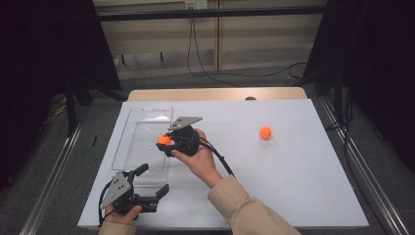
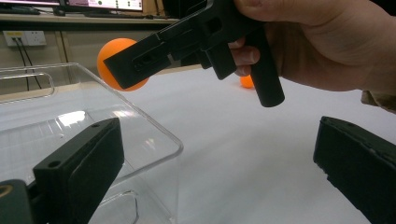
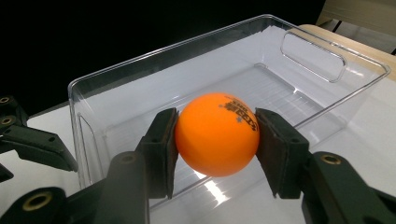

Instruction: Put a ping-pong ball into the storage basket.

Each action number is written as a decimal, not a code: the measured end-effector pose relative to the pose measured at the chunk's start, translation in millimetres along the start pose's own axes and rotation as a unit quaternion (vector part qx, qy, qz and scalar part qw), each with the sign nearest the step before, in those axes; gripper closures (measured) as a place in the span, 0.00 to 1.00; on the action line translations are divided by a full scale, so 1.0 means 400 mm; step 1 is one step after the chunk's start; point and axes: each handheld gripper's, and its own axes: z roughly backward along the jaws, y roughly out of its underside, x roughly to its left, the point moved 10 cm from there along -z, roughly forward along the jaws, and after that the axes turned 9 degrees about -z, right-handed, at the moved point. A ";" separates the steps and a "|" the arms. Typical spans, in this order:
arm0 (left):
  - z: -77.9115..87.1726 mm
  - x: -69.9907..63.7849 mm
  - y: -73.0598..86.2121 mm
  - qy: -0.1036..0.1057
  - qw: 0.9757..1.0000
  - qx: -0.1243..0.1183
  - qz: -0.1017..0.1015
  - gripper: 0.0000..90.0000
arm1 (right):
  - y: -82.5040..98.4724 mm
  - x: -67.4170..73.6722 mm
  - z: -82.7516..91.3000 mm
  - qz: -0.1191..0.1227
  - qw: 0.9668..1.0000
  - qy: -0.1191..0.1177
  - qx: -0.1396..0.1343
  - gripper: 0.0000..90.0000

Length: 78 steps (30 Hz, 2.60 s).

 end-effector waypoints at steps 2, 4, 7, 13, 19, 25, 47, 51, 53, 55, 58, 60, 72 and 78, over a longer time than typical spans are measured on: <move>0.000 0.000 -0.001 -0.001 1.000 -0.001 0.002 0.02 | 0.001 0.002 -0.004 0.001 1.000 -0.001 0.001 0.57; 0.000 0.001 -0.001 0.001 1.000 -0.001 -0.001 0.02 | 0.001 0.004 -0.007 0.001 1.000 -0.002 0.001 0.57; 0.000 0.000 -0.001 0.001 1.000 -0.001 -0.001 0.02 | 0.001 0.005 -0.011 0.002 1.000 -0.002 0.002 0.57; 0.000 0.002 0.000 0.000 1.000 -0.001 -0.001 0.02 | 0.001 0.004 -0.013 0.001 1.000 -0.002 0.003 0.57; 0.000 0.000 0.001 0.001 1.000 0.000 -0.003 0.02 | 0.003 -0.001 -0.017 0.000 1.000 -0.001 0.005 0.57; 0.000 0.000 0.001 0.000 1.000 0.000 0.001 0.02 | 0.004 -0.001 -0.021 0.002 1.000 0.000 0.006 0.57; 0.000 0.000 0.001 0.000 1.000 0.000 0.001 0.02 | 0.010 -0.001 -0.042 0.000 1.000 -0.001 0.011 0.57; 0.001 0.001 0.001 -0.001 1.000 0.000 0.000 0.02 | 0.010 -0.001 -0.044 0.001 1.000 -0.003 0.013 0.57; 0.001 0.002 0.001 -0.001 1.000 0.001 -0.002 0.02 | 0.009 0.000 -0.045 -0.002 1.000 -0.003 0.013 0.57; 0.002 0.002 0.001 -0.001 1.000 0.001 -0.003 0.02 | 0.008 0.001 -0.047 -0.003 1.000 -0.005 0.012 0.57; 0.002 0.003 0.001 -0.002 1.000 0.001 -0.003 0.02 | 0.008 0.003 -0.051 0.000 1.000 -0.005 0.014 0.57; 0.002 0.003 0.002 -0.002 1.000 0.001 -0.004 0.02 | 0.006 0.003 -0.053 0.001 1.000 -0.003 0.014 0.57; 0.002 0.002 0.002 -0.001 1.000 0.000 -0.002 0.02 | -0.003 0.009 -0.064 0.003 1.000 -0.006 0.015 0.57; 0.003 0.003 0.001 -0.002 1.000 0.000 -0.002 0.02 | 0.001 0.010 -0.073 0.002 1.000 -0.006 0.017 0.57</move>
